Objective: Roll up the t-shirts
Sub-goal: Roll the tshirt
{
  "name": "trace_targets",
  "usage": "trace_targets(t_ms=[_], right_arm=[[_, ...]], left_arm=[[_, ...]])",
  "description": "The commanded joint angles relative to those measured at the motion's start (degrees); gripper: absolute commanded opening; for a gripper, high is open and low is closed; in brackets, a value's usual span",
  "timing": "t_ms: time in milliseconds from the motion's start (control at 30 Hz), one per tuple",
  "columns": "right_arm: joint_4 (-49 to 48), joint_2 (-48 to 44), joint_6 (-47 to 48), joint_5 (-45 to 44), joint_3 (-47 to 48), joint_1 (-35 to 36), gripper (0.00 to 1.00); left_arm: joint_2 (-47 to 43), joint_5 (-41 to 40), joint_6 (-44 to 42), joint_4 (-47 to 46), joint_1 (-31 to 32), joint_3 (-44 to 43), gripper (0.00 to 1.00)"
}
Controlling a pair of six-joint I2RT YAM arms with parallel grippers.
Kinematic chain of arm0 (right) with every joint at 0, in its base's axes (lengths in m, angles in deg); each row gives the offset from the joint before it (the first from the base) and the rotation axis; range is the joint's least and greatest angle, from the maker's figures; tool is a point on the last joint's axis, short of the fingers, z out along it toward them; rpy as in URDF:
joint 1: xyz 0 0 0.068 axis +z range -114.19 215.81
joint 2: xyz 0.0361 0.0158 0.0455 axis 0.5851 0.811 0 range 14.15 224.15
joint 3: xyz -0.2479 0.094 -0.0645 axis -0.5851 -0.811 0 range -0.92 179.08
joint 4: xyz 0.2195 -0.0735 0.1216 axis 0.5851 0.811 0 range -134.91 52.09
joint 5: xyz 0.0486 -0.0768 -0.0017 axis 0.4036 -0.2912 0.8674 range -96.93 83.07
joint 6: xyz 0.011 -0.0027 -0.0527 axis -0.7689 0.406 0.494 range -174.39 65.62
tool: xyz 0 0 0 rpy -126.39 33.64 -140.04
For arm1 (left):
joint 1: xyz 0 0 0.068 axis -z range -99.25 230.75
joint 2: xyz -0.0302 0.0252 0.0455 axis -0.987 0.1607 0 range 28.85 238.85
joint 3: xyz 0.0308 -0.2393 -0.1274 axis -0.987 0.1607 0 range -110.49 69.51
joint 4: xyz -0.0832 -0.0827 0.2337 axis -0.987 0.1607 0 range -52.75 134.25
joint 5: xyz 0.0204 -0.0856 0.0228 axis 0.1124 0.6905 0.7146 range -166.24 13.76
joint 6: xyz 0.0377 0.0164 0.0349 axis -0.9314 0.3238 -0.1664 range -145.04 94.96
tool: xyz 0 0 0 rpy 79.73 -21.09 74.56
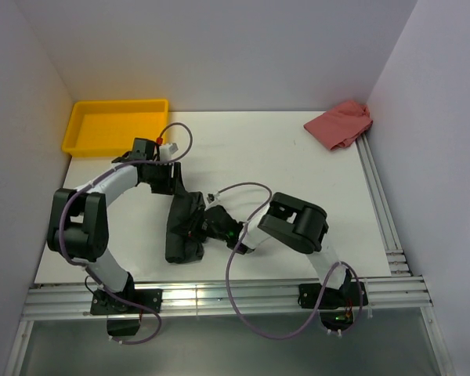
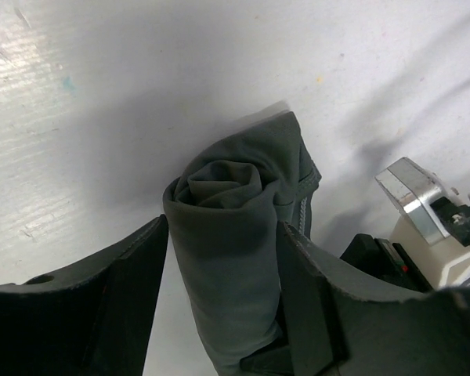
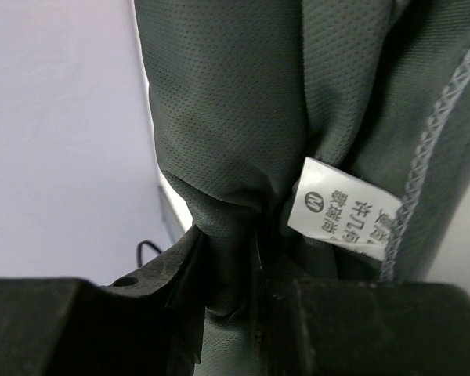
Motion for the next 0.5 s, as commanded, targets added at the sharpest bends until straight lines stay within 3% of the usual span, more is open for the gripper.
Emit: trace_targets(t_ms=[0,167,233,267,400,467], right_arm=[[-7.27,3.65,-2.55,4.35,-1.65,-0.63,0.06],[-11.85,6.38,-4.05,5.50,-2.18,-1.69,0.08],[-9.93,6.21,-3.44,5.32,-1.40,-1.86,0.11],[-6.09,5.95,-3.00,5.06,-0.96,-1.78,0.18],[9.29,2.44,1.47,1.82,3.16,-1.25,0.39],[21.46,-0.20,3.50,-2.21,5.36,-0.72,0.48]], left_arm=[[2.58,0.52,-1.27,1.07,-0.02,-1.02,0.61],[5.13,-0.63,-1.10,1.51,-0.02,-1.19,0.56],[5.39,-0.63,-0.92,1.60,-0.02,-1.37,0.47],[5.48,-0.72,-0.92,1.60,-0.02,-1.46,0.43],[5.04,-1.42,-0.66,1.51,0.15,-1.63,0.08],[4.78,-2.12,-0.57,1.51,0.15,-1.63,0.00]])
